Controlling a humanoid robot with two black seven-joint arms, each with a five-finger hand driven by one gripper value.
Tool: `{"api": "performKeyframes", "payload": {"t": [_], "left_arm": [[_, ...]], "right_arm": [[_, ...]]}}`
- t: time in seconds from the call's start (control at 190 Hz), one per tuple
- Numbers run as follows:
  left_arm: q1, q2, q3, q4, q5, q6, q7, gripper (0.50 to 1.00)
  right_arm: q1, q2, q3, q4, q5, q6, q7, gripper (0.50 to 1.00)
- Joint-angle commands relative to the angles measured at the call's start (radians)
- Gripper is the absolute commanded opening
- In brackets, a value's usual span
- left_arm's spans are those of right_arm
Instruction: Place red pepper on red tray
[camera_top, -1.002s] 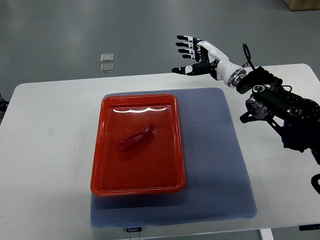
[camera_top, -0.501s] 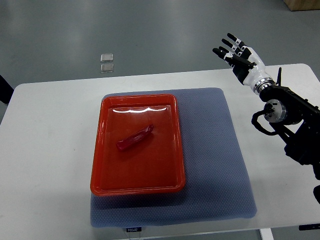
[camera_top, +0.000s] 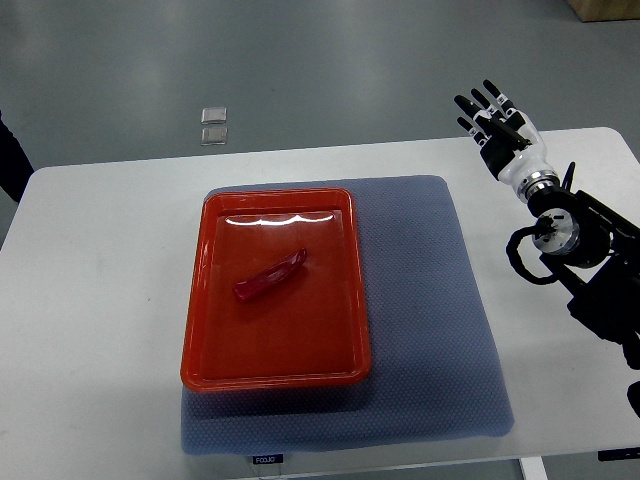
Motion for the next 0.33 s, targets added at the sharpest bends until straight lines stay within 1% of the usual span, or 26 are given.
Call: {"api": "performKeyframes", "payload": {"t": [0.0, 0.322], "left_arm": [[-0.001, 0.0, -0.001, 0.0, 0.0, 0.0, 0.001, 1.0], [-0.001, 0.0, -0.001, 0.0, 0.0, 0.0, 0.001, 1.0]], "right_arm": [[-0.018, 0.007, 0.0, -0.006, 0.0, 0.0, 0.002, 0.911], [-0.022, 0.019, 0.001, -0.006, 0.0, 0.003, 0.004, 0.913]]}}
